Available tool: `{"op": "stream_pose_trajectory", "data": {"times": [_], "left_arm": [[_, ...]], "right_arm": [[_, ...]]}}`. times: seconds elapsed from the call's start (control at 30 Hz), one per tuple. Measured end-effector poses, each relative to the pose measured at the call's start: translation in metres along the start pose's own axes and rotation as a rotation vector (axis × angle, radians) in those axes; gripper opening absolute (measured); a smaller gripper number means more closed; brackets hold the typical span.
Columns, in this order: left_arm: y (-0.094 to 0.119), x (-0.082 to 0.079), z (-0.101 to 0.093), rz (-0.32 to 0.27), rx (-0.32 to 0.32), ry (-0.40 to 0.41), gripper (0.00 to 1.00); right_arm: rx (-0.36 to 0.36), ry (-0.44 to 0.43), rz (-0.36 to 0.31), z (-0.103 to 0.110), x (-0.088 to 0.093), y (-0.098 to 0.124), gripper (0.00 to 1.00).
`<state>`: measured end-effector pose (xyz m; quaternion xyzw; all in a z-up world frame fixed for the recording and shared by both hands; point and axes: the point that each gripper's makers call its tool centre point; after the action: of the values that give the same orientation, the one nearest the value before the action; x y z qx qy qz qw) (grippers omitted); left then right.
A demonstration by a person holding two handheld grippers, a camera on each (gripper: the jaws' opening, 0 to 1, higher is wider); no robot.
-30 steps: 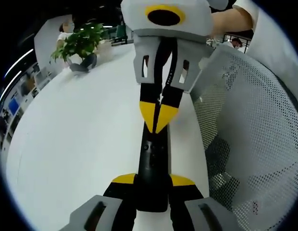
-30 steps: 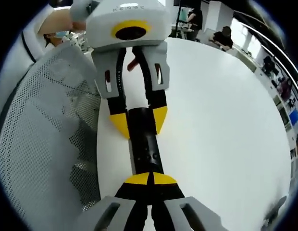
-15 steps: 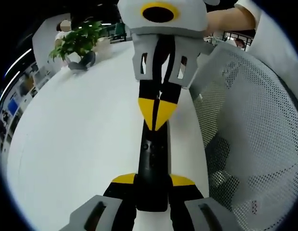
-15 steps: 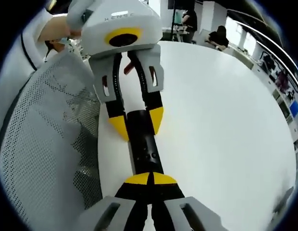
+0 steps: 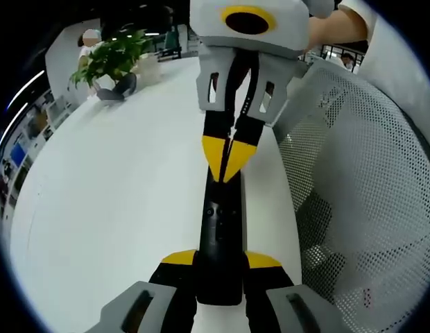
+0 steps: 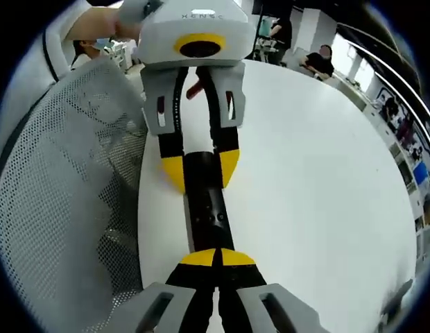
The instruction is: Press the specified remote control buttons in sequence, fully releasing each button before pressing the next.
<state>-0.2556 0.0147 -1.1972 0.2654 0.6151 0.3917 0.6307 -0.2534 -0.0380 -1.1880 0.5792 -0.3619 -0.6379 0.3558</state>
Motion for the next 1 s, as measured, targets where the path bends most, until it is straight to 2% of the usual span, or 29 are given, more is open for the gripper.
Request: {"op": "stream_pose_trajectory", "data": {"times": [0.13,0.23,0.3,0.4,0.63,0.8,1.0], "left_arm": [[0.0000,0.0001,-0.0001,0.006,0.001,-0.003,0.24],[-0.0001,0.0000,-0.0002,0.009,0.002,-0.005,0.24],[0.0000,0.0000,-0.0004,0.010,0.001,-0.005,0.24],[-0.0001,-0.0001,-0.0003,0.010,-0.001,-0.001,0.24],[0.0001,-0.0001,-0.0005,0.011,-0.003,0.002,0.24],[0.0003,-0.0001,-0.0008,0.012,-0.003,0.001,0.24],[0.0003,-0.0003,-0.0008,0.009,-0.003,0.003,0.24]], "right_arm": [[-0.009,-0.019,0.002,-0.0008,-0.0004,-0.0004,0.00],[-0.005,-0.086,-0.063,-0.0011,-0.0008,0.0002,0.00],[0.005,-0.071,-0.094,-0.0007,0.0002,0.0013,0.00],[0.030,-0.093,-0.144,-0.0003,0.0004,0.0020,0.00],[0.058,-0.125,-0.211,-0.0006,-0.0034,0.0017,0.00],[0.034,-0.100,-0.199,0.0004,-0.0074,-0.0004,0.00],[-0.034,0.001,-0.099,0.0026,-0.0078,-0.0024,0.00]]}}
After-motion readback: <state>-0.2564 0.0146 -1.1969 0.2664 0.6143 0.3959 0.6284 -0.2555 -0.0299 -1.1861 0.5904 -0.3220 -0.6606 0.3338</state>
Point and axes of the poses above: the point that each gripper's makers call its tool centre point, and the gripper's own axes: y roughly backward along the fingers, z roughly to its left, x roughly out of its underside, and after that the axes turned 8 degrees about -x, right-handed
